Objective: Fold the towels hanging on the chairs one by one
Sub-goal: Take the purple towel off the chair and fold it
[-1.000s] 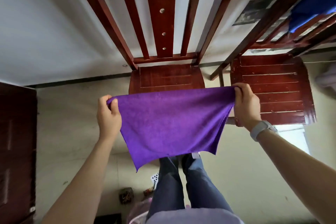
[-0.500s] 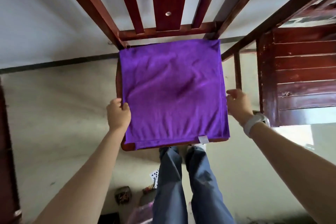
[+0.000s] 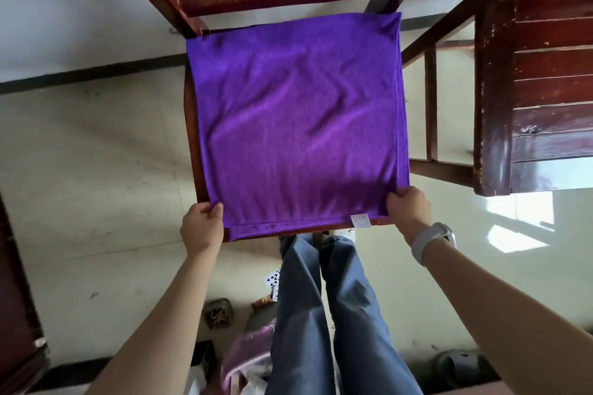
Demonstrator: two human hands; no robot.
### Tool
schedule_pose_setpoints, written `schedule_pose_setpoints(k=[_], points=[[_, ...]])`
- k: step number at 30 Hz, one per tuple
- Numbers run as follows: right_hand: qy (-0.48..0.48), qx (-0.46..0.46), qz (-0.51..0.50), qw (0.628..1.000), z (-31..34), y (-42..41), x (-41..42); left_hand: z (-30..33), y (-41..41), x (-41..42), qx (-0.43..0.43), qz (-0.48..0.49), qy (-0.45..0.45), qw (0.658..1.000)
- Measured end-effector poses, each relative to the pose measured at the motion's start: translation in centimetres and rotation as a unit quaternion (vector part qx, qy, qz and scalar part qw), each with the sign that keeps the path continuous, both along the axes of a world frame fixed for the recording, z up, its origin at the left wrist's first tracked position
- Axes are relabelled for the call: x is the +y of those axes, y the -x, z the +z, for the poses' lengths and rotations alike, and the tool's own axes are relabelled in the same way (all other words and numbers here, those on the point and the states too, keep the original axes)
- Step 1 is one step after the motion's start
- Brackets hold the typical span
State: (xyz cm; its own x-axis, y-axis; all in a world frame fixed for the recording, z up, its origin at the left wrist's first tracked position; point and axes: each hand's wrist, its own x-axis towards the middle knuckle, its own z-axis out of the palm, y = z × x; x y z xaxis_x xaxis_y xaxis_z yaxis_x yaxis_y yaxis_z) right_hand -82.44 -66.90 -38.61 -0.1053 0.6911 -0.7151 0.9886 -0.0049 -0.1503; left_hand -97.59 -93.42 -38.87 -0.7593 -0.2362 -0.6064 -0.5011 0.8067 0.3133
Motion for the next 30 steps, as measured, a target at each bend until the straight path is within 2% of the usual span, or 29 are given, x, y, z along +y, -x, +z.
schedule_pose_setpoints(k=[2,4,6,8,12,16,19,22,26,30], points=[[-0.021,0.044,-0.02,0.999,0.8,0.0,0.2,0.8,0.1,0.2,0.004,0.043,-0.076,0.996],[-0.073,0.146,-0.035,0.986,2.0,-0.4,0.6,1.9,0.2,0.4,-0.001,0.104,-0.176,0.979],[-0.117,0.208,-0.024,0.971,3.1,-1.1,1.1,2.5,-0.1,0.3,-0.014,0.144,-0.225,0.964],[-0.101,0.203,-0.031,0.974,2.8,-2.2,1.5,2.2,-1.1,-0.1,-0.031,0.146,-0.208,0.967],[0.007,0.102,-0.022,0.995,0.9,-3.7,1.7,0.1,-2.9,-0.8,-0.052,0.099,-0.128,0.985],[0.011,0.089,-0.021,0.996,0.1,-4.0,1.6,0.0,-3.7,-0.3,-0.008,0.027,-0.029,0.999],[0.012,0.077,-0.021,0.997,-0.2,-4.3,1.5,0.5,-4.3,0.4,-0.004,0.026,0.012,1.0],[0.001,0.064,0.001,0.998,0.2,-4.3,1.4,0.1,-4.6,0.5,-0.037,0.119,0.005,0.992],[-0.039,0.052,0.04,0.997,0.6,-4.2,0.9,-0.1,-4.5,0.9,-0.074,0.251,-0.071,0.963],[-0.025,0.067,0.027,0.997,0.9,-4.3,0.2,0.2,-4.7,1.2,-0.064,0.229,-0.082,0.968]])
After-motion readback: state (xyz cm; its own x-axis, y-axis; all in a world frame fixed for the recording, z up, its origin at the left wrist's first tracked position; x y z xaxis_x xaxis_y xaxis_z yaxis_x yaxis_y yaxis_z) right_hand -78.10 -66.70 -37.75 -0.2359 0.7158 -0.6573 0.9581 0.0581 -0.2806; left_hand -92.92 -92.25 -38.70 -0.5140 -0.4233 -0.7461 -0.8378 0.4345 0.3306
